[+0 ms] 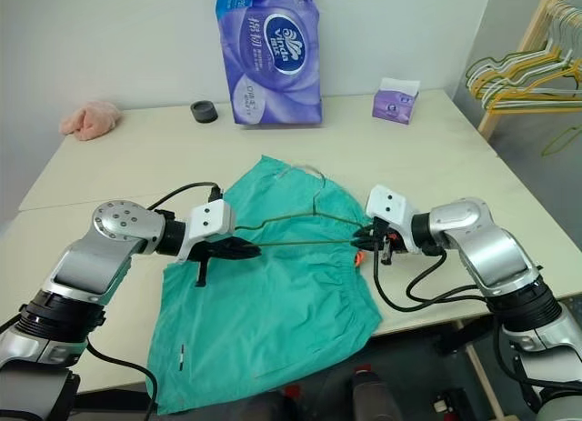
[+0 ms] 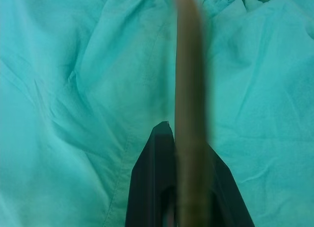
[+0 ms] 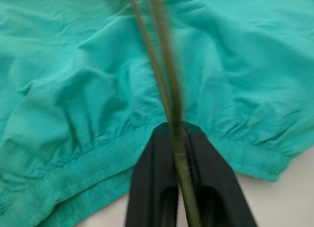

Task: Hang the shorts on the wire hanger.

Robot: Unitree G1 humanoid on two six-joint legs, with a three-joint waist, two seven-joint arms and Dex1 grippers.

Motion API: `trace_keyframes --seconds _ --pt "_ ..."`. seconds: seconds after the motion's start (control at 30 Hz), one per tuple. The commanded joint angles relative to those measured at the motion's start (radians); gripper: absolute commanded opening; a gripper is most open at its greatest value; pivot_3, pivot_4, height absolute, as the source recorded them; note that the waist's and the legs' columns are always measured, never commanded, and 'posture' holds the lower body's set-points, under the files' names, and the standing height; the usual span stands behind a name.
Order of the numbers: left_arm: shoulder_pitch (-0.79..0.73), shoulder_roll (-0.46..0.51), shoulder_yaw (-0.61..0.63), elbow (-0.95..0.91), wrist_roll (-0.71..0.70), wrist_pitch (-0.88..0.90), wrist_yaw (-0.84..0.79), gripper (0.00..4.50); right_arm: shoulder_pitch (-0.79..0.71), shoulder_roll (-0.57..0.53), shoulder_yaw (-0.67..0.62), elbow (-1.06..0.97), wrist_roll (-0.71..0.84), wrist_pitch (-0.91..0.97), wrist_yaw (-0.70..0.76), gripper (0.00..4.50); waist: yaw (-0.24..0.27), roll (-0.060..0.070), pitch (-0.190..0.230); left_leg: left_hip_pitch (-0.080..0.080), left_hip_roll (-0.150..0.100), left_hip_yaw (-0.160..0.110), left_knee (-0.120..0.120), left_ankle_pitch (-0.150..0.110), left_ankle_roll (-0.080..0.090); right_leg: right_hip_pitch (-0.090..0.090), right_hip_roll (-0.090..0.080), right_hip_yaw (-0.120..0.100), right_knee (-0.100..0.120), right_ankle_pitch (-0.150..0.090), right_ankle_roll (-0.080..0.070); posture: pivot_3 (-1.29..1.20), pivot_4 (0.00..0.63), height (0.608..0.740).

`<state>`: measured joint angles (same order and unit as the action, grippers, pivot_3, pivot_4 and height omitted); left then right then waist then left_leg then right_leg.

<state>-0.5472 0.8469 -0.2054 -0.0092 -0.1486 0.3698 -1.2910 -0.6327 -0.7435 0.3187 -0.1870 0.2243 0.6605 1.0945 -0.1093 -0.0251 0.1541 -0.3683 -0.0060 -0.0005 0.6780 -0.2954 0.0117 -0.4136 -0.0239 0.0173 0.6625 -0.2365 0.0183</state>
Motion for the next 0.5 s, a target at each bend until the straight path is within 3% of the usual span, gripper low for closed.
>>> trace_keyframes --seconds 0.03,0.2,0.37,0.5 --pt "-0.007 0.003 0.021 -0.046 -0.028 0.008 -0.009 0.00 0.003 -0.012 -0.019 -0.024 -0.005 -0.019 0.005 0.03 -0.001 0.000 0.000 0.000 0.000 0.000 0.000 0.000 0.000 0.000 0.000 0.000 0.000 0.000 0.000 -0.16 0.112 0.740" --pt "-0.011 -0.017 0.035 -0.034 -0.054 0.019 -0.010 0.00 0.023 -0.017 -0.036 -0.037 0.010 -0.009 0.016 0.03 0.000 0.000 0.000 0.000 0.000 0.000 0.000 0.000 0.000 0.000 0.000 0.000 0.000 0.000 0.000 -0.17 0.112 0.740" --pt "-0.023 -0.070 0.078 0.021 -0.065 -0.001 0.057 1.29 0.043 -0.026 -0.069 -0.051 0.037 0.027 0.007 0.00 0.000 0.000 0.000 0.000 0.000 0.000 0.001 0.000 0.000 0.000 0.000 0.000 0.000 0.000 0.000 -0.17 0.112 0.740" --pt "-0.059 -0.169 0.195 0.114 -0.089 -0.039 0.230 2.44 0.102 -0.067 -0.138 -0.063 0.075 0.091 -0.009 0.00 0.007 -0.001 0.000 0.000 0.000 0.000 0.001 0.000 0.000 0.000 0.000 0.000 0.000 0.000 0.000 -0.17 0.115 0.740"
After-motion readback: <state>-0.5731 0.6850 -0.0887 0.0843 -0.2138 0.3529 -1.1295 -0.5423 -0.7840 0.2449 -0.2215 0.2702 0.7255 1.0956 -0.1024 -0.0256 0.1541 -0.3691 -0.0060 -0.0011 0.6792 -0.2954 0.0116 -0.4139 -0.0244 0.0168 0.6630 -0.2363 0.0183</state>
